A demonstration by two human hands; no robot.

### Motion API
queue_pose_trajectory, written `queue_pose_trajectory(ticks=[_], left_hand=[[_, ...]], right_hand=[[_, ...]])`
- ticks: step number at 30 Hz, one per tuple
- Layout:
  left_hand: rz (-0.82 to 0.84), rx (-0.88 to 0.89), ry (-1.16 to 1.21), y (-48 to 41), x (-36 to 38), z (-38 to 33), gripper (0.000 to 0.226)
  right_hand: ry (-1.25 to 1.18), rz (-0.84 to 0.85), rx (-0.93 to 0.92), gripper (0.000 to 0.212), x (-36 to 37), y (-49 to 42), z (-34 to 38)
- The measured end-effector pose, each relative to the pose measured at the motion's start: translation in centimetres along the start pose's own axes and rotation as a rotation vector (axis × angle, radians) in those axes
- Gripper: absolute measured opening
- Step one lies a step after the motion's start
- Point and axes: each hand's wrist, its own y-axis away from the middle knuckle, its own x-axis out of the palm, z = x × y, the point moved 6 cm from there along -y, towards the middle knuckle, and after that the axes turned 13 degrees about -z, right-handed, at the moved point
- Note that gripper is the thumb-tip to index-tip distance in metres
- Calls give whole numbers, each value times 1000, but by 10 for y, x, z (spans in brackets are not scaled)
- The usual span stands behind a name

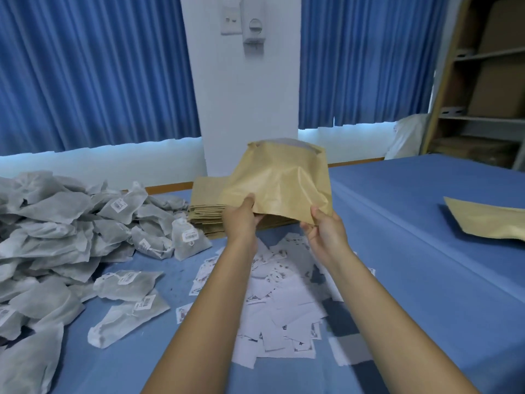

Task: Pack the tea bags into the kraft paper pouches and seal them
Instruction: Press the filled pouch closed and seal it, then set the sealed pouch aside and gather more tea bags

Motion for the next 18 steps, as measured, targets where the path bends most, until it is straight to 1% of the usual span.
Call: queue_pose_trajectory(ticks=[1,2,4,5,8,11,13,14,16,18], left_hand=[[11,20,-18,6,12,4,10],[33,22,-29,13,25,10,12],[106,-30,-62,31,51,31,3],[135,-81,-82,42,61,45,7],[171,-219,-119,74,80,91,29],[260,-322,-103,114,104,129,27],[331,-347,-103,135,127,142,24],[392,-354,-101,145,142,145,23],[570,-393,-103,169,172,148,24],[713,-425,-214,187,192,155,33]], right_hand=[[-27,-15,-13,19,-9,-1,10],[-53,-37,-27,19,-20,-2,20],[-62,-101,-76,21,-46,-5,42],[-42,-137,-112,21,-61,-6,54],[54,-236,-214,22,-108,-11,85],[101,-332,-305,23,-151,-14,114],[114,-384,-369,23,-173,-19,137],[94,-405,-398,23,-181,-23,150],[43,-440,-484,25,-190,-34,181],[-20,-424,-511,24,-192,-51,210]])
